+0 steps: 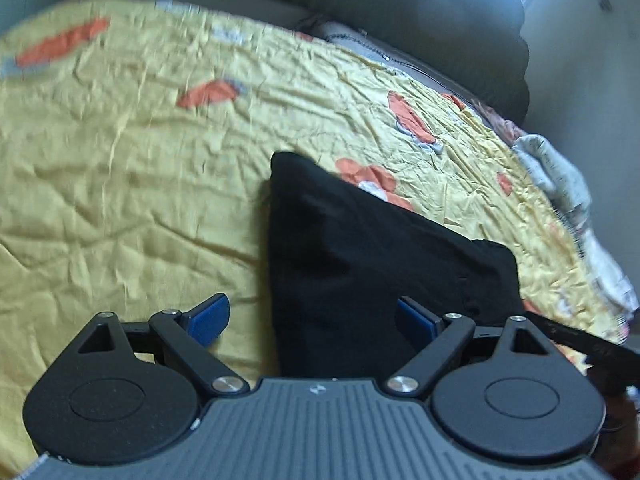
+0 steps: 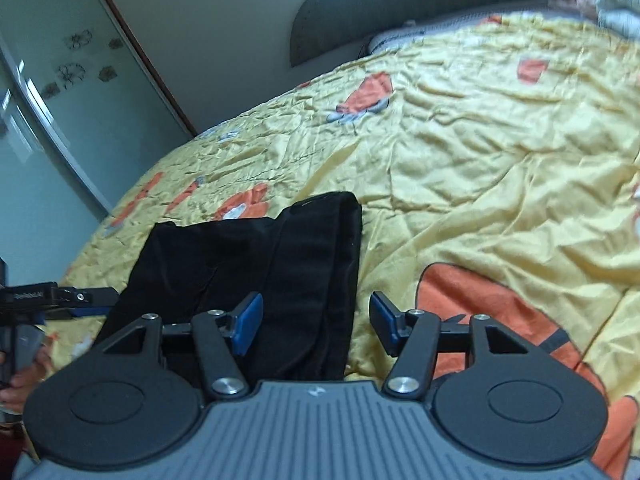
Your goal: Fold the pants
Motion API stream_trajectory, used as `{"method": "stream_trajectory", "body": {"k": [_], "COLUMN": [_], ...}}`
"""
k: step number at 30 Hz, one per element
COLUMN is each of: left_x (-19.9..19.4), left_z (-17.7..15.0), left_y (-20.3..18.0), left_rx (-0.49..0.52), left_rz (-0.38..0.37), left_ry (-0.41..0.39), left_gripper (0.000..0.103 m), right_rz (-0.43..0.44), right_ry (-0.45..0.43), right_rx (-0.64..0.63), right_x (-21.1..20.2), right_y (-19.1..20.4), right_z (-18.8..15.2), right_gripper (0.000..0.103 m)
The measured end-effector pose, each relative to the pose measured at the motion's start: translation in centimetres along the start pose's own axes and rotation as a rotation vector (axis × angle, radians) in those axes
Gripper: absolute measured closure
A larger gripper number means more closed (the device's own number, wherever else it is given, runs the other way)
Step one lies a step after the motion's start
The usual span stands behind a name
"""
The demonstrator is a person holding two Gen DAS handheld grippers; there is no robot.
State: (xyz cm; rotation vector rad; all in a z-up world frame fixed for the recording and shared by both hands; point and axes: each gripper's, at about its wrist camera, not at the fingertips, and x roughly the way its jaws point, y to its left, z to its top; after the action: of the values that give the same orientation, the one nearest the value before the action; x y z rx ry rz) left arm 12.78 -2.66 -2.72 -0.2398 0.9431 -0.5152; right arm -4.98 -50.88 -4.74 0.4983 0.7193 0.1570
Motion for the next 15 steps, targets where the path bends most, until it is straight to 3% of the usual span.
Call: {"method": "stream_trajectory", "body": {"k": [5, 9, 15], "left_x": [0.9, 2.2, 3.6], "left_z": [0.5, 0.6, 0.4], "left_y": [1.4, 1.7, 1.8], "left_rx": [-0.044, -0.097, -0.145], "left_rz": [-0.126, -0.299, -0.388], "left_ry": [0.068, 0.141, 0.122], "left_gripper": [0.012, 0.009, 0.006], "right_rz": [0.147, 0.279, 0.387], "right_ry": [0.077, 0.148, 0.174], "right_rx": [-0.002, 0.027, 0.144], "right_x": [1.2, 2.1, 4.3], "right_y": [-1.2, -2.2, -3.4], "right_z": [0.2, 1.1, 2.1], "right_gripper": [0.04, 0.038, 0.038]}}
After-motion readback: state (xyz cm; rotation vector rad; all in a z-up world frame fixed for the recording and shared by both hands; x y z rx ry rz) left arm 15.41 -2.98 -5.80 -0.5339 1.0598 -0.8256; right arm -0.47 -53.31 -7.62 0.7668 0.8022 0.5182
